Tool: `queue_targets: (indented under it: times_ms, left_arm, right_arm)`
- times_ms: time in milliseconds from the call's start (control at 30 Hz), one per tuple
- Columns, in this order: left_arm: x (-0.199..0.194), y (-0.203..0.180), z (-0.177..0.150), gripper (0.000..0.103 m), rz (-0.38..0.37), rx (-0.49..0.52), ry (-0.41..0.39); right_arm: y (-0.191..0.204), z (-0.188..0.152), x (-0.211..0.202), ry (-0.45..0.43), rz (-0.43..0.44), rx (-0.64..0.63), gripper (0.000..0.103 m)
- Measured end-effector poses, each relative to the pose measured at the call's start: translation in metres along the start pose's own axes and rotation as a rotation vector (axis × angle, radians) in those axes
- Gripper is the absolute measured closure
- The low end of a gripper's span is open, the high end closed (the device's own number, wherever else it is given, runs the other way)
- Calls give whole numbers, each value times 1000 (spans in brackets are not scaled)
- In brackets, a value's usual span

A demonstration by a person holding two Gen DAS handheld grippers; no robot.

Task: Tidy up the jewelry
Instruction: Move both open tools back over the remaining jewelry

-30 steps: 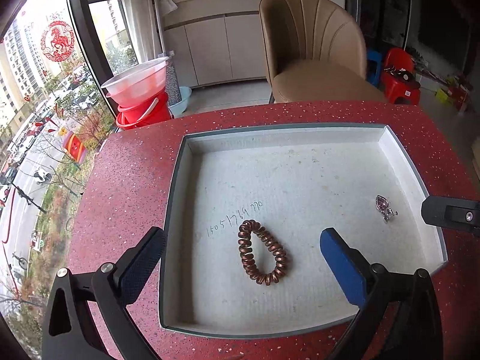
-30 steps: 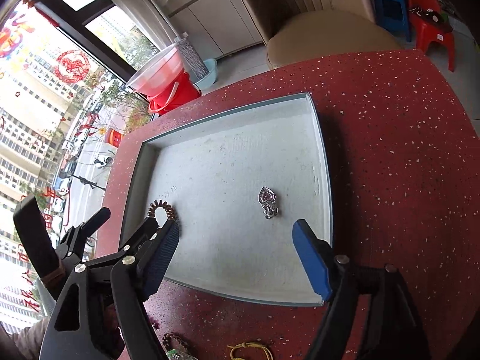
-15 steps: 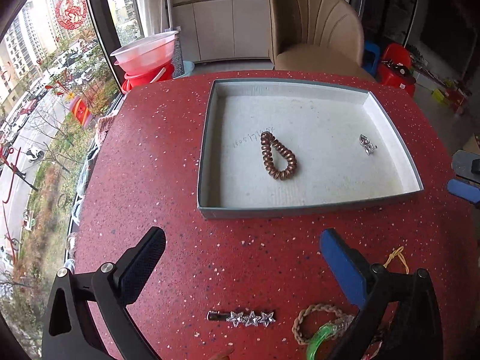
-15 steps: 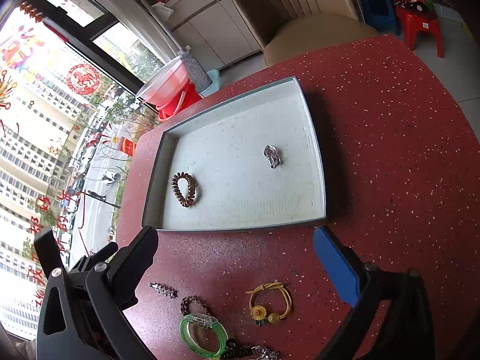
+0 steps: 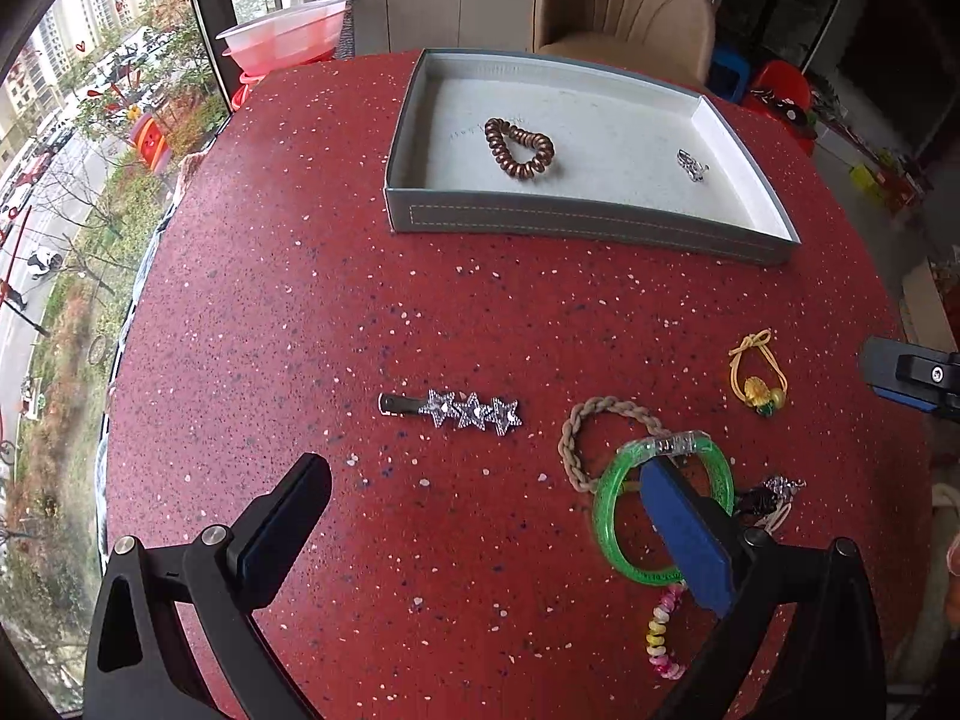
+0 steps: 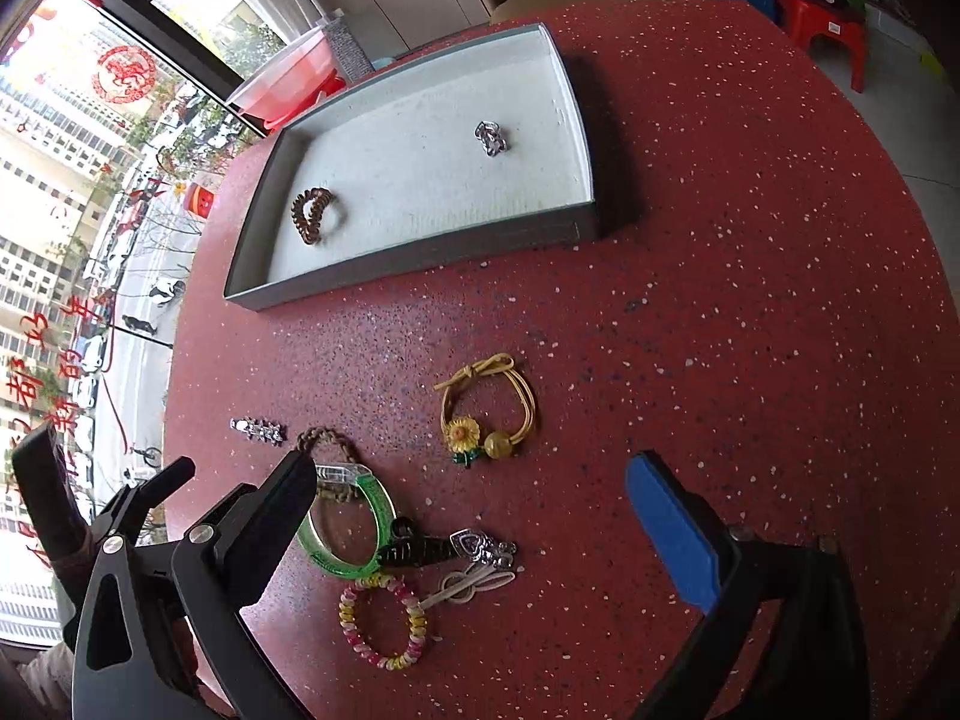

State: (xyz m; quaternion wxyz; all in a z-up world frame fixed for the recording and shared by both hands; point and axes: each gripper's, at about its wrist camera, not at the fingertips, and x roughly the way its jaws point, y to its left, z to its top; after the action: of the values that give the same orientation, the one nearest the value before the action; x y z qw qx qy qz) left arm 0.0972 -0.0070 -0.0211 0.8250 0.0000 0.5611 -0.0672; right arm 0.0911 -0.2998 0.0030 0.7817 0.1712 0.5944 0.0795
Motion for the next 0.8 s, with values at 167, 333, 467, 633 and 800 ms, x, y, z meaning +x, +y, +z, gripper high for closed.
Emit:
queue_targets:
  times_ms: [167,333,467,633,800]
  left_arm:
    - [6,-3,-13,0,-19,-54,36]
    - [15,-8,-17,0,-18,-79,59]
    - [19,-10,-20,0,-22,-82,59]
    - [22,-13,-19,0,-23,-76,55]
    - [31,-20,-17,0,-1,-64,76]
  right_arm:
    - [-8,-14,9,40,-54,31,0]
    - [-11,-15,15,45,-87,33,0]
    - [-8,-11,19,49,-109,12,0]
    - [0,-4,30,67,-124,-18,0]
    - [7,3,39,69,-148,-52,0]
